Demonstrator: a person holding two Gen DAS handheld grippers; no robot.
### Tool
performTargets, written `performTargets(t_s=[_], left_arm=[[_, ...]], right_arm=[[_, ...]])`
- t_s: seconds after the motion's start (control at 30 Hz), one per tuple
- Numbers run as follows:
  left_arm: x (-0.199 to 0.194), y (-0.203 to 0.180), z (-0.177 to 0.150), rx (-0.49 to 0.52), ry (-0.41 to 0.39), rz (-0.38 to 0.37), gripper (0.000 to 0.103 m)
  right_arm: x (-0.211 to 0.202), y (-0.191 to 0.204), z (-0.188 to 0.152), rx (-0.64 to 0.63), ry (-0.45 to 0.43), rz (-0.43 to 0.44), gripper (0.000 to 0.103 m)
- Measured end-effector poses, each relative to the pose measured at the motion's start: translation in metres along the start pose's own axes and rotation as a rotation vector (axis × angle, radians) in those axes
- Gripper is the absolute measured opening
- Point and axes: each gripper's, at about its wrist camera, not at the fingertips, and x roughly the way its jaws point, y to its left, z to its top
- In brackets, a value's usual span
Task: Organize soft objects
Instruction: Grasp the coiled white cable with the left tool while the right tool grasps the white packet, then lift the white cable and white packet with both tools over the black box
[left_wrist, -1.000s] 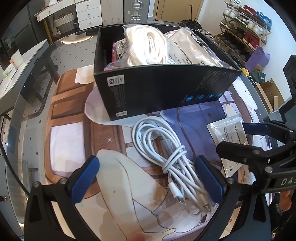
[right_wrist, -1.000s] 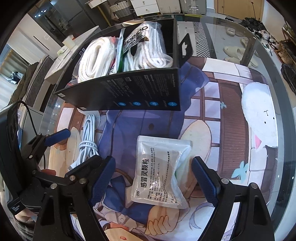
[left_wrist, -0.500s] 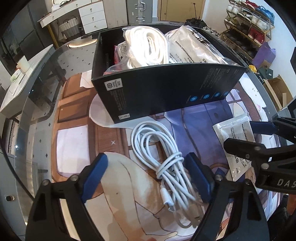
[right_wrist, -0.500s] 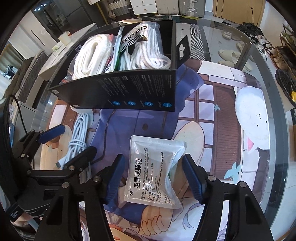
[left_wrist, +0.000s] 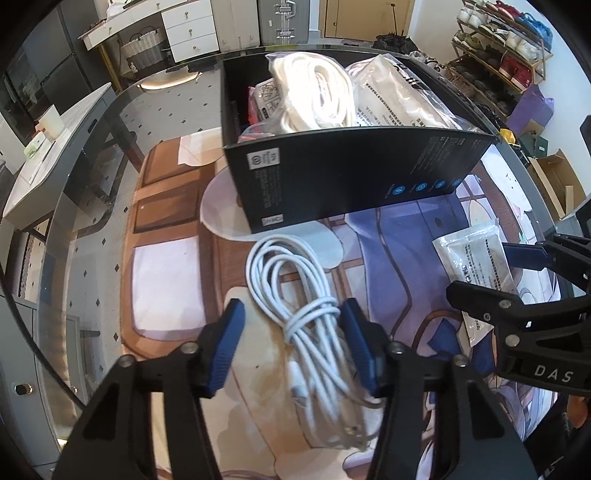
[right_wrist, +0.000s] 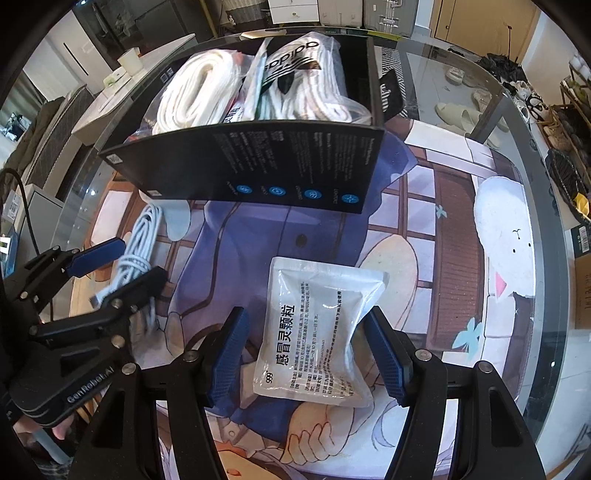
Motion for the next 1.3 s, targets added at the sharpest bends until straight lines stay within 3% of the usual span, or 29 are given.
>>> performTargets(t_s=[0.13, 0.43, 0.6, 0.73, 0.9, 1.1, 1.3], left_arm=[[-0.004, 0.005, -0.002, -0.006, 0.005, 0.001, 0.033], [-0.006, 0.006, -0.007, 0.005, 0.014, -0.009, 0.031], [-0.008, 0.009, -0.007, -0.007, 0.021, -0.034, 0.03], [-0.008, 0.014, -0.007, -0.017, 0.027, -0.063, 0.03], [-0.009, 0.014, -0.008, -0.008, 0.021, -0.065, 0.03], [-0.012, 0.018, -0.01, -0.017, 0.022, -0.09, 0.03], [-0.02, 0.023, -0.009, -0.024, 0.008, -0.095, 0.03]], right_arm=[[0.0, 0.005, -0.001, -0.018, 0.0, -0.031, 0.066], [-0.003, 0.022, -0.01, -0.036, -0.023, -0.06, 0.064], [-0.007, 0.025, -0.017, -0.043, -0.033, -0.052, 0.041], [-0.009, 0.022, -0.018, -0.04, -0.033, -0.043, 0.035], [-0.013, 0.01, -0.019, 0.001, -0.033, 0.022, 0.03], [-0.02, -0.002, -0.023, 0.041, -0.045, 0.118, 0.03], [-0.034, -0.005, -0.019, 0.054, -0.072, 0.162, 0.03]])
